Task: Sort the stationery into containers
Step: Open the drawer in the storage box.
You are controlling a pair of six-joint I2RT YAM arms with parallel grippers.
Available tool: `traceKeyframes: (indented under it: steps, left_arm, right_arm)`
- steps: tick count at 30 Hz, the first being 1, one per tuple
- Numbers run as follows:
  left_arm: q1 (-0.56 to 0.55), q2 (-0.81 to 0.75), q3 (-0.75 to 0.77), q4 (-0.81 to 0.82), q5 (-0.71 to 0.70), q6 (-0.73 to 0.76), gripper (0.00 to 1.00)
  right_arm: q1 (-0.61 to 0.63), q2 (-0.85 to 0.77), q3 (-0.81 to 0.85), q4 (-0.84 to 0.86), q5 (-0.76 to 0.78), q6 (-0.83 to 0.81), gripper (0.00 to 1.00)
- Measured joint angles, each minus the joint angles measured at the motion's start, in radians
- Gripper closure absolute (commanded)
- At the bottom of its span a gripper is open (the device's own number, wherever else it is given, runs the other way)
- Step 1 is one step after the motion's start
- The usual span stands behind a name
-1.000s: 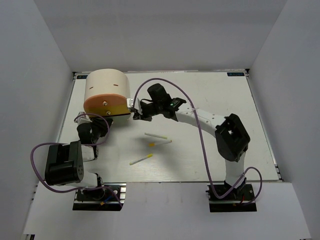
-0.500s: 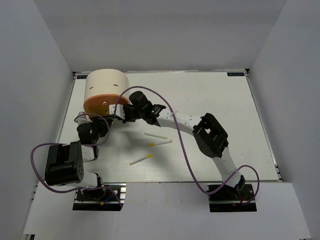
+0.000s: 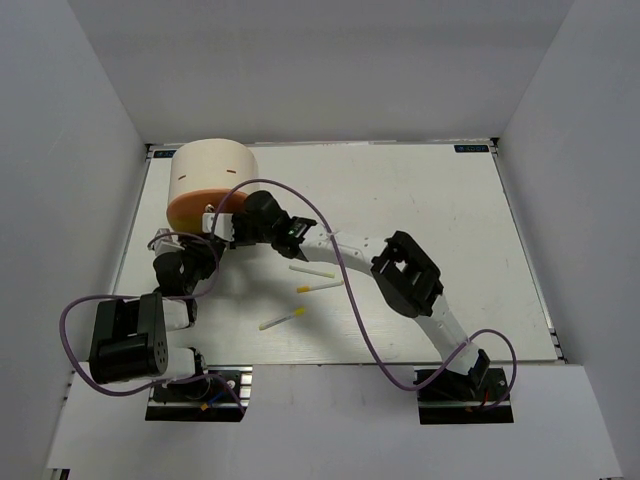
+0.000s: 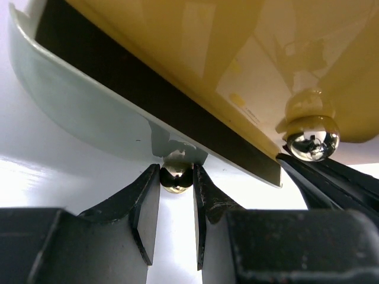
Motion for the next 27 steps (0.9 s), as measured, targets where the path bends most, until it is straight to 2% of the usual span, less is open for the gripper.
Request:
traceKeyframes:
  steps: [16,18,20,24,27]
  left_arm:
    - [-0.004,-0.155,-0.081,-0.072,0.013,0.010,0.83]
    - [-0.004,-0.162,-0.081,-0.083,0.013,0.013,0.62]
    - [-0.005,-0.164,-0.081,-0.087,0.013,0.017,0.48]
    - [-0.007,-0.165,-0.087,-0.134,0.021,0.032,0.31]
    - [-0.008,-0.181,-0.089,-0.179,0.024,0.034,0.23]
  right_arm:
    - [0.006,0.041,0.051,0.006,0.100,-0.001,0.87]
    - [0.006,0.041,0.051,0.004,0.097,0.000,0.87]
    - [0.004,0.039,0.042,0.010,0.086,-0.001,0.85]
    - [-0.007,-0.013,-0.052,0.008,0.064,-0.004,0.77]
    - [-0.014,-0.082,-0.141,-0.008,0.045,-0.001,0.75]
